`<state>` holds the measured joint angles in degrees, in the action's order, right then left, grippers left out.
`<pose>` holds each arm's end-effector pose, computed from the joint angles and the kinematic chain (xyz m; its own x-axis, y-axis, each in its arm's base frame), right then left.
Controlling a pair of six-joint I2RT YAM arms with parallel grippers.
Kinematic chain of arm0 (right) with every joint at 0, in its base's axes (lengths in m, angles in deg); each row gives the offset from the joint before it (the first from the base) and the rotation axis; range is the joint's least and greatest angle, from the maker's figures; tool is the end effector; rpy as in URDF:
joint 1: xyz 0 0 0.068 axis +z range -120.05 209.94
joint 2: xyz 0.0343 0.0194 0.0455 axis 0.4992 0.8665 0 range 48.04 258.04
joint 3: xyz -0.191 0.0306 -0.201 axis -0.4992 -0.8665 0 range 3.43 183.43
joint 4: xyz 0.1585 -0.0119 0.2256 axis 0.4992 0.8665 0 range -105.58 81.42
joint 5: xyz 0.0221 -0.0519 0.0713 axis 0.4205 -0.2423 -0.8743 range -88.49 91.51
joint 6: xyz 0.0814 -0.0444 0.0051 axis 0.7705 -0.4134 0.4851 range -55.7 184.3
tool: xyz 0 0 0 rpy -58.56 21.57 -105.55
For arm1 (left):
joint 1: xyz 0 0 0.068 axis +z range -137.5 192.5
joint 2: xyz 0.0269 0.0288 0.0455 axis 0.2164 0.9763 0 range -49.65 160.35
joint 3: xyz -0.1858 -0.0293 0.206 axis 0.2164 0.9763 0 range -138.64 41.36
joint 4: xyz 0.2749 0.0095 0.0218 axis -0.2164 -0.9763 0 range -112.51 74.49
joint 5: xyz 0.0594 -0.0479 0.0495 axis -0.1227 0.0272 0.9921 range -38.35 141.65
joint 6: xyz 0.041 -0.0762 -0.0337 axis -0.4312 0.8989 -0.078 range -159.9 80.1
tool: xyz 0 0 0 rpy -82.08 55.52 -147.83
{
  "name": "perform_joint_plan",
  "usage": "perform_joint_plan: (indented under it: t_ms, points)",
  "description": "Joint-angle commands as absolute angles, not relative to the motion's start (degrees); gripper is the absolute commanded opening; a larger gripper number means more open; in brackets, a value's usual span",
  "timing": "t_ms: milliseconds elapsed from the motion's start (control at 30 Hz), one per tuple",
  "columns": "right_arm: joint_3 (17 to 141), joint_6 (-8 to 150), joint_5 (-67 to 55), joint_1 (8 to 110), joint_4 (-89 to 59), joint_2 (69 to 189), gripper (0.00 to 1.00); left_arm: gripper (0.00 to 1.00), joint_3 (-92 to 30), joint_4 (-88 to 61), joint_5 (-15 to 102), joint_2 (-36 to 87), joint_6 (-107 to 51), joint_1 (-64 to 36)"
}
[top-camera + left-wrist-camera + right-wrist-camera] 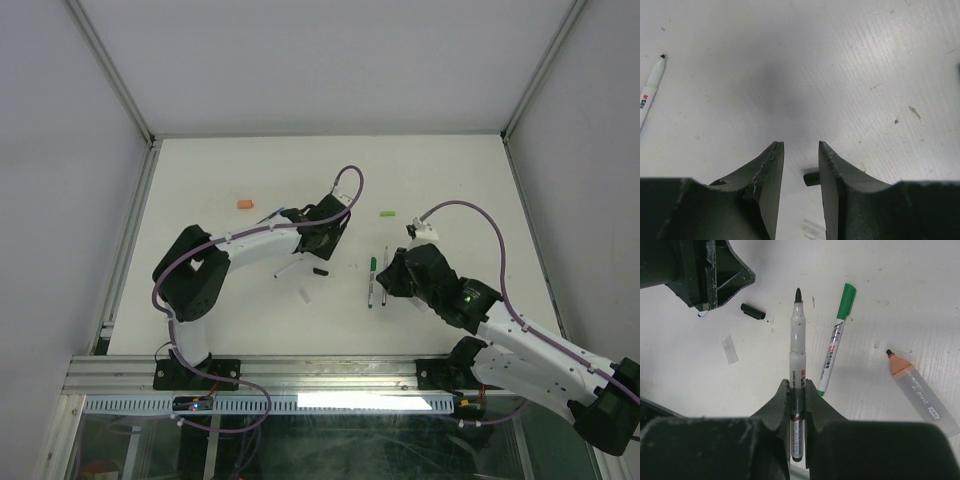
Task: Insert the pens into the pen caps
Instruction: Insert the pen cap onto the pen.
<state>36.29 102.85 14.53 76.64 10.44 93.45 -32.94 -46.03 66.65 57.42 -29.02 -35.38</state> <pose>0.1640 0.1464 0.2111 -0.7010 0.1415 -0.6989 -0.1936 0.9056 0.3775 0.2979 -0.2973 0.1432 -0.7088 0.5121 -0.4851 0.5139 0.8460 0.1422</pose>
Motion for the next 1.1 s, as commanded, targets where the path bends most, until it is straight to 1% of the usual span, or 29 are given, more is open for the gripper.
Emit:
perform_joint_plan:
  t_ms: [0, 67, 133, 167, 233, 367, 600, 767, 867, 1067]
  points:
    - [36.6, 103.2, 15.5, 76.5, 8.9, 93.1, 0.00, 0.35, -35.2, -43.5, 67.3, 56.1, -29.2, -34.7]
    - [36.4, 103.4, 15.7, 76.5, 8.9, 92.7, 0.00, 0.36, -34.6, -43.6, 67.6, 54.8, -28.4, -34.7]
    - [36.2, 103.5, 15.7, 76.4, 8.9, 92.4, 0.00, 0.41, -34.0, -43.7, 68.6, 53.9, -26.3, -34.7]
    - [36.1, 103.5, 15.7, 76.4, 8.9, 92.3, 0.00, 0.42, -33.9, -44.0, 68.5, 53.4, -24.6, -34.8]
    - [36.0, 103.4, 15.6, 76.4, 8.9, 92.4, 0.00, 0.43, -33.3, -45.2, 68.7, 52.5, -20.7, -34.9]
    - [35.8, 103.4, 15.6, 76.4, 8.8, 92.4, 0.00, 0.49, -31.6, -48.1, 69.3, 50.3, -11.1, -35.3]
    - [35.5, 103.4, 15.1, 76.4, 8.0, 93.0, 0.00, 0.51, -29.4, -51.3, 69.2, 47.7, 6.6, -37.0]
    - [35.2, 103.4, 15.0, 76.4, 7.7, 93.0, 0.00, 0.52, -34.0, -58.4, 72.1, 52.4, 16.9, -38.4]
    - [34.9, 103.3, 15.0, 76.4, 7.7, 92.9, 0.00, 0.52, -37.1, -62.1, 72.1, 55.3, 20.4, -38.8]
    - [34.6, 103.3, 15.3, 76.4, 7.8, 92.4, 0.00, 0.52, -37.7, -63.0, 71.9, 56.6, 26.1, -40.2]
